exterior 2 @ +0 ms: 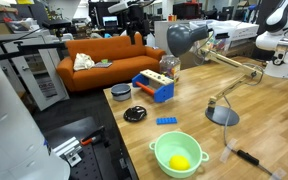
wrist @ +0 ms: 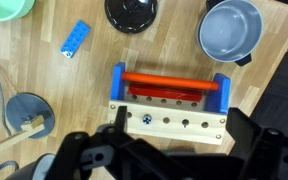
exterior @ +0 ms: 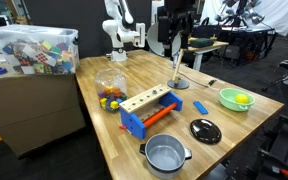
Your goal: Remove the bolt from the hole
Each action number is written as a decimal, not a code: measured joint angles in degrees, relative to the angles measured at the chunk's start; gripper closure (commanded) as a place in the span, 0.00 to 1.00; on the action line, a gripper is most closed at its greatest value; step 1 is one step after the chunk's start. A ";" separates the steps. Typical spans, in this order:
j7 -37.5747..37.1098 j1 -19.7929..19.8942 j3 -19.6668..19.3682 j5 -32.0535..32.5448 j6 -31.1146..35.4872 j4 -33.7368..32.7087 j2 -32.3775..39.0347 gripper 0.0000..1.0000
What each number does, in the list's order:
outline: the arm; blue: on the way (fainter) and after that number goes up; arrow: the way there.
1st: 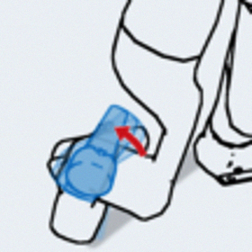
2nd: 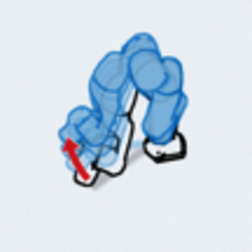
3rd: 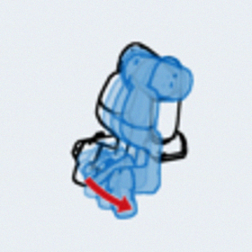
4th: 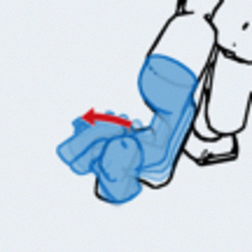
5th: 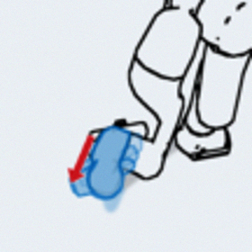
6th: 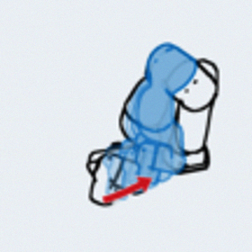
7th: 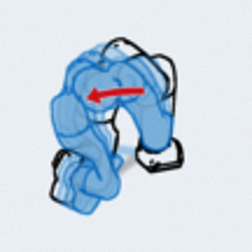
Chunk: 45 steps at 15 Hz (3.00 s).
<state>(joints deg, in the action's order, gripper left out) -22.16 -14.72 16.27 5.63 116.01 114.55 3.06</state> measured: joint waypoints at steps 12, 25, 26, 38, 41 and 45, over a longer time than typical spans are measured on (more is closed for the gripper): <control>-0.86 -0.32 -0.59 -0.33 5.32 0.66 8.61 0.00; -0.85 -0.82 -2.56 -0.32 7.39 -1.30 15.51 0.00; -0.89 -0.87 -2.79 -0.32 7.56 -1.31 15.58 0.00; -3.86 -4.02 -7.92 2.99 16.79 -8.64 24.60 0.00; -3.87 -4.13 -8.06 2.98 16.77 -9.15 24.84 0.00; -3.87 -4.14 -8.10 2.98 16.77 -9.18 24.84 0.00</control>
<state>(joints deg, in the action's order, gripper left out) -26.02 -18.87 8.16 8.62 132.78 105.37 27.90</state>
